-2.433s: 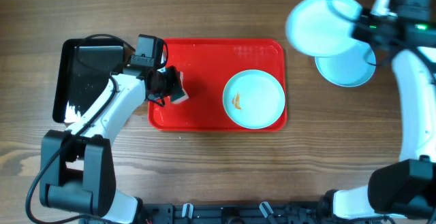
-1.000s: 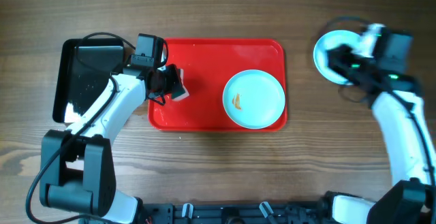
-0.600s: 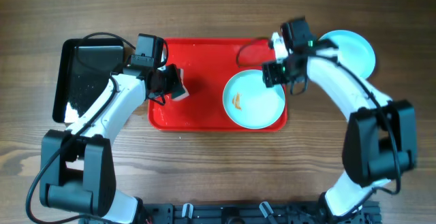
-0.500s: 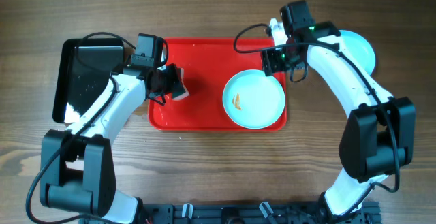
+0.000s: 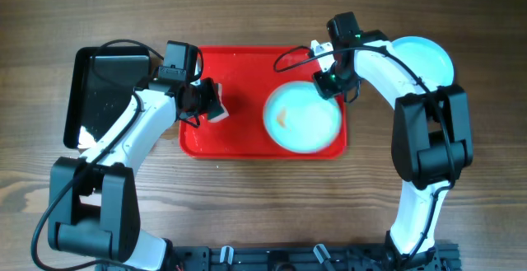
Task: Clean dirty plates on tray and stack at the side
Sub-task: 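Move the right gripper back to grasp the rim of the last plate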
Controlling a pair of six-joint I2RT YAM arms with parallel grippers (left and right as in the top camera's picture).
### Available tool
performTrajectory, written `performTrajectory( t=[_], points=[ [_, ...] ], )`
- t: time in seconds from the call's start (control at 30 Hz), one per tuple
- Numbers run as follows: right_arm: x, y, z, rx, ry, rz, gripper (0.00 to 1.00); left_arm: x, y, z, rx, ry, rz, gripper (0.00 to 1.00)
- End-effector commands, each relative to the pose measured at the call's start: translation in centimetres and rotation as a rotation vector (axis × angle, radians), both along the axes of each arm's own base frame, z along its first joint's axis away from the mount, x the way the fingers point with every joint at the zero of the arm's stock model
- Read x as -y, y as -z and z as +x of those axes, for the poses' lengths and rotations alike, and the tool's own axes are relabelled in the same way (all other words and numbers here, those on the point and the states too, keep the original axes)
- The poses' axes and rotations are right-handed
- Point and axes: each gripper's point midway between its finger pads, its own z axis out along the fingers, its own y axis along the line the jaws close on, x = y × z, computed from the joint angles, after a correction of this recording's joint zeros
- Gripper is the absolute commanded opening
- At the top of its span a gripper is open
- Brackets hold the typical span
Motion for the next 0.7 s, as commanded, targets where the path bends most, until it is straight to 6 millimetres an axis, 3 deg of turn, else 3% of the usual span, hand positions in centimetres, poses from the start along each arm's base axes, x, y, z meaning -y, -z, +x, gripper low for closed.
performTrajectory(
  t=[0.0, 0.07, 0.2, 0.3, 0.47, 0.57, 0.63, 0.67],
  points=[
    [-1.7, 0.4, -1.0, -0.054, 0.025, 0.064, 0.04, 0.3, 0.3, -0.2, -0.013, 0.002, -0.014, 0.04],
    [-3.2, 0.4, -1.6, -0.064, 0.013, 0.063, 0.04, 1.0, -0.7, -0.1, 0.004, 0.017, -0.053, 0.04],
    [-7.8, 0.3, -2.8, -0.04, -0.059, 0.073, 0.09, 1.5, -4.7, 0.7, 0.111, 0.038, -0.087, 0.04],
    [-10.3, 0.2, -2.6, 0.012, -0.087, 0.085, 0.17, 2.2, -5.5, 0.1, 0.116, 0.074, -0.12, 0.04],
    [-9.7, -0.8, -0.4, 0.058, 0.038, 0.074, 0.27, 3.9, -5.0, -1.4, 0.071, 0.133, -0.127, 0.04],
    [-8.6, -4.0, 0.7, 0.014, 0.09, 0.115, 0.3, 4.6, -4.8, -2.2, 0.049, 0.157, -0.123, 0.04],
    [-8.4, -5.0, -1.5, -0.1, 0.084, 0.133, 0.41, 4.6, -4.6, -2.4, 0.038, 0.158, -0.121, 0.04],
    [-8.4, -5.1, -3.6, -0.199, 0.108, 0.143, 0.4, 4.6, -4.5, -2.5, 0.033, 0.157, -0.119, 0.04]
  ],
)
